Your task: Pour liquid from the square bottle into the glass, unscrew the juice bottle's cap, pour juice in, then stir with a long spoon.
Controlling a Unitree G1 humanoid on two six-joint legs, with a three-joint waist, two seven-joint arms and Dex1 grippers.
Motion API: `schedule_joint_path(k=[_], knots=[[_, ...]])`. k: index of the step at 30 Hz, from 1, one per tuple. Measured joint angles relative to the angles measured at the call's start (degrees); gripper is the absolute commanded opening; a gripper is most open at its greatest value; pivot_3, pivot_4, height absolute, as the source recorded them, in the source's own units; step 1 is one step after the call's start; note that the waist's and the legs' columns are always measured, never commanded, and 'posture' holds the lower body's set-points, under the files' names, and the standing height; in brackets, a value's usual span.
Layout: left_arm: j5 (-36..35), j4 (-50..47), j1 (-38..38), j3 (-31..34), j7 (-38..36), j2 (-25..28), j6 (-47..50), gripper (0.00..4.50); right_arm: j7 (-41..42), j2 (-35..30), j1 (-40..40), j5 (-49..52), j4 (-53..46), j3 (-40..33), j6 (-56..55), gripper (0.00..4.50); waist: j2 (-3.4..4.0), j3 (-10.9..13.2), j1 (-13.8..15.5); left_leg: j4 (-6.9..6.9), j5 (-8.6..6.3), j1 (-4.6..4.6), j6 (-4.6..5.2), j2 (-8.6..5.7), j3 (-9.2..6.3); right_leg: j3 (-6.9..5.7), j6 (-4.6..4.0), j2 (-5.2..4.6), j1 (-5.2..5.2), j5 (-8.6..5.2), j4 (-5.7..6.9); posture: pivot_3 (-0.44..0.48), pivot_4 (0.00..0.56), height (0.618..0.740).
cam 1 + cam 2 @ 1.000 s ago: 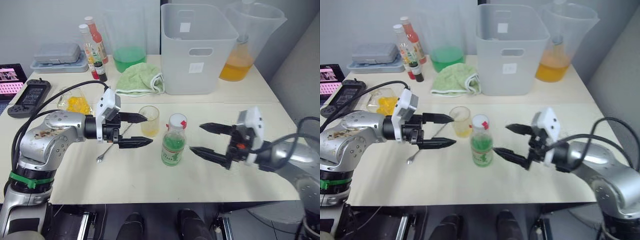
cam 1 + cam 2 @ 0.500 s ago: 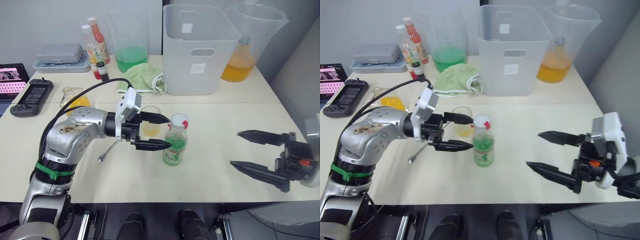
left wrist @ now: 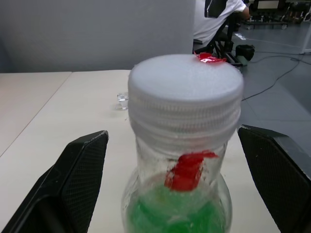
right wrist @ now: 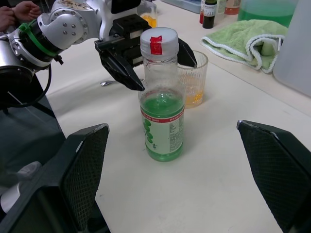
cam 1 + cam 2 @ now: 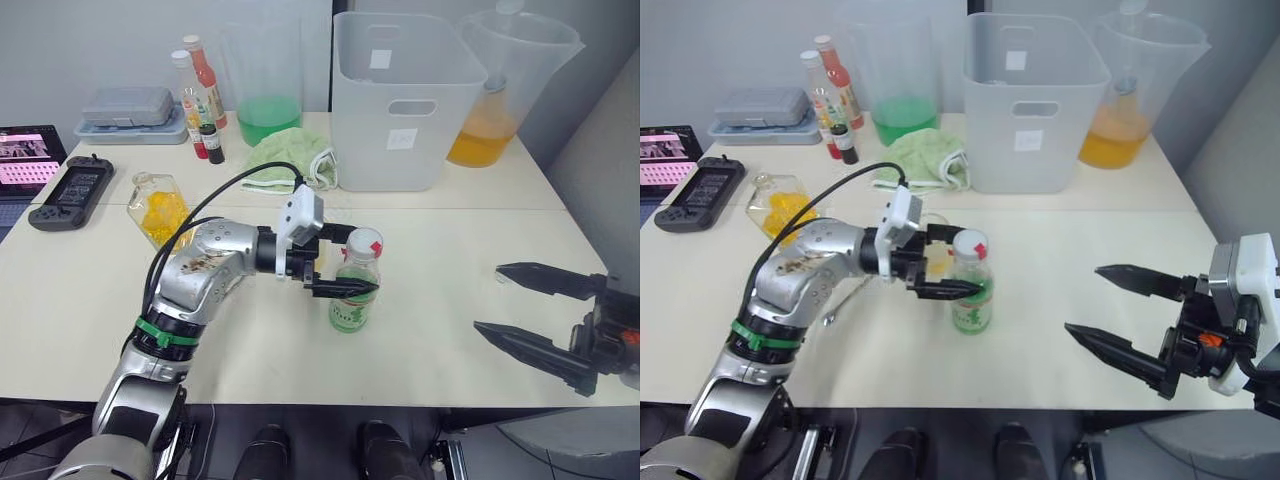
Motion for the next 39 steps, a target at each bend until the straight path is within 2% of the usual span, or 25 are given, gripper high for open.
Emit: schedule_joint_path(k=[9, 10, 14, 18, 20, 25, 35, 36, 39], knots=[[-0.1, 0.1, 0.0, 0.0, -0.9, -0.3, 0.2, 1.71, -2.0, -1.2, -0.8, 0.0, 0.1, 0.4, -0.7, 4.5, 0.0, 0.0, 0.0, 0.0, 0.0, 0.02, 0.0, 0.0, 0.0, 0.0, 0.0, 0.0, 0.02, 0.0, 0.0, 0.0, 0.15, 0.74], [-0.1, 0.1, 0.1, 0.1, -1.1, -0.2, 0.2, 1.52, -2.2, -1.6, -1.1, 0.0, 0.1, 0.8, -0.8, 4.5, 0.0, 0.0, 0.0, 0.0, 0.0, 0.03, 0.0, 0.0, 0.0, 0.0, 0.0, 0.0, 0.02, 0.0, 0.0, 0.0, 0.15, 0.74], [-0.2, 0.0, 0.2, 0.2, -1.6, 0.3, 0.1, 1.52, -4.2, -3.6, -6.1, 1.5, 0.1, 5.9, -1.7, 4.5, 0.0, 0.0, -0.3, -0.01, 0.0, 0.09, 0.0, 0.02, 0.0, 0.0, 0.0, 0.01, 0.06, 0.0, 0.0, 0.0, 0.15, 0.74], [-0.2, -0.1, 0.3, 0.3, -1.9, 0.5, 0.0, 1.52, -10.5, -5.9, -17.7, 0.5, 0.4, 19.9, -2.1, 4.5, 0.0, 0.0, -0.6, -0.01, 0.0, 0.12, 0.0, 0.03, 0.0, 0.0, 0.01, 0.02, 0.08, -0.01, -0.05, 0.0, 0.15, 0.74], [-0.2, -0.3, 0.5, 0.4, -1.8, 0.5, -0.1, 1.52, -13.3, -5.3, -23.2, -1.1, 0.9, 26.4, -2.4, 4.5, 0.0, 0.0, -0.4, -0.01, 0.0, 0.1, 0.0, 0.02, 0.0, 0.0, 0.0, 0.01, 0.08, 0.0, -0.09, 0.0, 0.15, 0.74], [-0.1, -1.4, 1.2, 0.5, -1.0, 0.5, -0.1, 1.52, -22.0, 1.1, -37.1, -5.2, 2.9, 41.1, -2.1, 4.5, 0.0, 0.0, -0.5, -0.02, 0.0, 0.06, 0.0, 0.02, -0.01, 0.0, 0.0, 0.0, 0.04, 0.0, -0.12, 0.0, 0.15, 0.74], [-0.2, -4.3, 2.7, 0.9, 1.5, 0.7, 1.2, 1.52, -30.4, 8.0, -41.2, -8.3, 4.6, 48.9, 1.5, 4.5, 0.02, 0.0, -0.4, -0.02, -0.03, 0.07, 0.05, 0.04, -0.01, 0.0, -0.01, 0.02, -0.01, 0.0, -0.06, 0.0, 0.15, 0.74], [-0.3, -4.6, 2.8, 0.9, 1.6, 0.8, 1.3, 1.52, -30.8, 8.5, -41.2, -8.2, 4.6, 49.4, 1.7, 3.97, 0.02, 0.0, -0.4, -0.02, -0.03, 0.05, 0.05, 0.03, -0.01, 0.0, -0.01, 0.01, -0.01, 0.0, -0.08, 0.0, 0.15, 0.74], [-0.4, -5.2, 3.2, 1.0, 2.4, 0.8, 1.6, 1.52, -30.6, 9.4, -41.5, -8.0, 4.4, 49.9, 1.7, 3.01, 0.02, 0.0, -0.4, -0.02, -0.03, 0.04, 0.06, 0.04, -0.01, 0.0, 0.0, 0.01, -0.01, 0.0, -0.1, 0.0, 0.15, 0.74]])
